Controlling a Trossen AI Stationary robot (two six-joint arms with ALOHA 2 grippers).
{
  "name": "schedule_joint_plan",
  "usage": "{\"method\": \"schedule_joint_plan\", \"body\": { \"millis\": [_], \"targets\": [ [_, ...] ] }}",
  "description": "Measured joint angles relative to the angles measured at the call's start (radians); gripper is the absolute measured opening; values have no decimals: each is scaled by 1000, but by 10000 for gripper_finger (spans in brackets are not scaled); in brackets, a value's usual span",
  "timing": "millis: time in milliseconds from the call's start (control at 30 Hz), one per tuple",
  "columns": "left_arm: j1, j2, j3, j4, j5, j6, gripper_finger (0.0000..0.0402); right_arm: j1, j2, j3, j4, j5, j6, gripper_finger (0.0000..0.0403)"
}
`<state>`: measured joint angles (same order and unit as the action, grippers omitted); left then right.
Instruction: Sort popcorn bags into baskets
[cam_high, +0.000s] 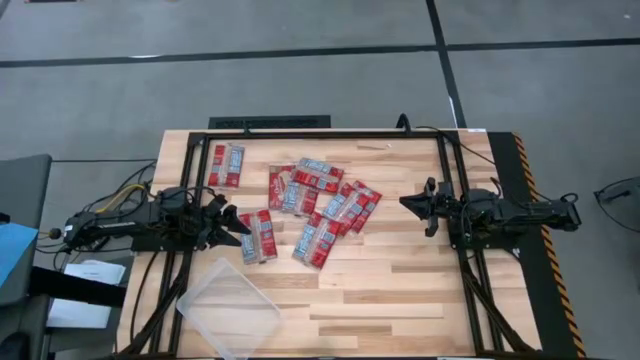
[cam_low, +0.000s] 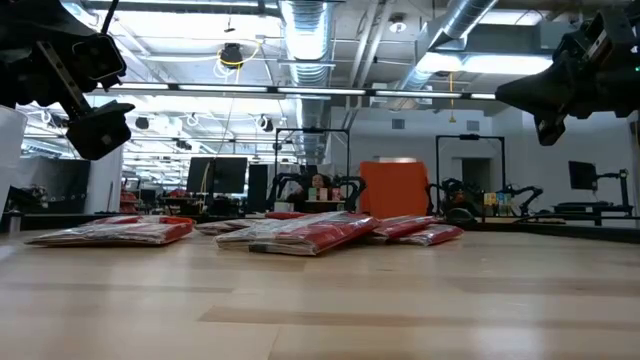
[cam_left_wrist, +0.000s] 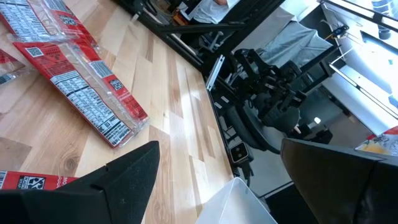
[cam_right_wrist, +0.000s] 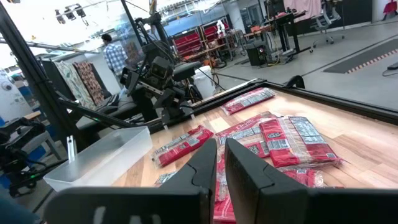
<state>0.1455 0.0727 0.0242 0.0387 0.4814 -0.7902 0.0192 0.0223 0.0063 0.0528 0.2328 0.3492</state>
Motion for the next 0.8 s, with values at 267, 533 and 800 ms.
{"method": "schedule_joint_plan", "body": {
  "millis": [267,533,800],
  "targets": [
    [0,0,0,0,0,0,328,0,0,0,0,0,0,58],
    [0,0,0,-8,-166,152,328,0,0,0,0,0,0,58],
    [0,0,-1,-10,-350,151,328,0,0,0,0,0,0,58]
  ]
}}
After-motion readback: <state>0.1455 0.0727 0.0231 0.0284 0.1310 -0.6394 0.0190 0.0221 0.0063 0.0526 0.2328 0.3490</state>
